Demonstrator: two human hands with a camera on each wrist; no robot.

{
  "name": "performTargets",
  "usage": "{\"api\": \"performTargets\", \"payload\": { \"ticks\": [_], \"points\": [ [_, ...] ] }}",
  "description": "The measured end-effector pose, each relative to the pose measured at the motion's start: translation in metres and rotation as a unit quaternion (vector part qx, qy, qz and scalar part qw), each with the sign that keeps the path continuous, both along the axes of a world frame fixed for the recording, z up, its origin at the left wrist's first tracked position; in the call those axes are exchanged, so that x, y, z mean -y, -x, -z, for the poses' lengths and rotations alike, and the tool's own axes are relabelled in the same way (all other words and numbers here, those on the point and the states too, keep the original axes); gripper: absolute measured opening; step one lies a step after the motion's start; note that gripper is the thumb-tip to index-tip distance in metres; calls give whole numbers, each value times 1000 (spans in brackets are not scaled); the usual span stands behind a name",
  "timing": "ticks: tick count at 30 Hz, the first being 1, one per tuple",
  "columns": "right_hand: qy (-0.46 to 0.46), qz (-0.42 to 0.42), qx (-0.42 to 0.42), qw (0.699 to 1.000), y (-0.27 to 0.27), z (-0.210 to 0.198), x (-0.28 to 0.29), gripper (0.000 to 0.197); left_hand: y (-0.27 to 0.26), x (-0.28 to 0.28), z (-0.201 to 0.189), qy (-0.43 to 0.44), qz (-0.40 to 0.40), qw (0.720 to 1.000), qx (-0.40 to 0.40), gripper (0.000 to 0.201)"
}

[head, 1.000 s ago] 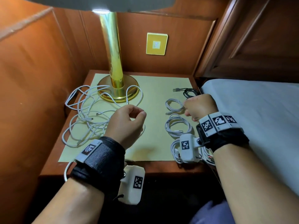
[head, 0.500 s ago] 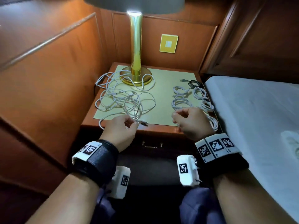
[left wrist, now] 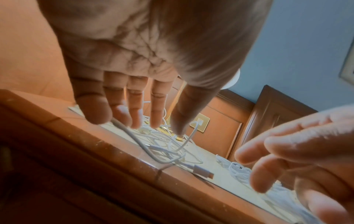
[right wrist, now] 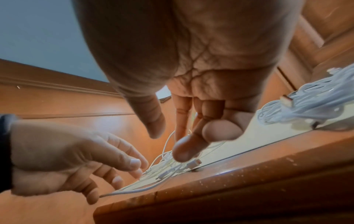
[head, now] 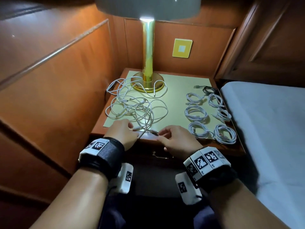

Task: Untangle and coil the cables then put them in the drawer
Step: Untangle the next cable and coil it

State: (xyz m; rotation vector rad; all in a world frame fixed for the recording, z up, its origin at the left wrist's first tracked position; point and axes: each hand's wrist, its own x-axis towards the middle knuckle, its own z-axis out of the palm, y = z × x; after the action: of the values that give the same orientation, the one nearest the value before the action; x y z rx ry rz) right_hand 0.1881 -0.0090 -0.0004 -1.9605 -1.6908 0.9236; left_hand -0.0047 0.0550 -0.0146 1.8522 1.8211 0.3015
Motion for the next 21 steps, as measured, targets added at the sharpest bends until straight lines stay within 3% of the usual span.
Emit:
{"api": "performTargets", "payload": {
  "ticks": [5, 9, 17, 21],
  "points": [
    [-5, -43, 31, 999, 8, 7, -29, 29, -3, -11, -7, -41, -57, 992, -105, 49],
    [4, -78, 23, 997, 15, 16, -40, 27, 8, -23, -1, 30, -58, 990, -125, 57],
    [-9, -88, 91, 992, 22, 27, -45, 51, 12, -23, 14, 24, -6, 993, -112, 20],
    [17, -91, 114, 989, 22, 29, -44, 45, 14, -21, 22, 38, -3, 993, -111, 22]
  ]
}}
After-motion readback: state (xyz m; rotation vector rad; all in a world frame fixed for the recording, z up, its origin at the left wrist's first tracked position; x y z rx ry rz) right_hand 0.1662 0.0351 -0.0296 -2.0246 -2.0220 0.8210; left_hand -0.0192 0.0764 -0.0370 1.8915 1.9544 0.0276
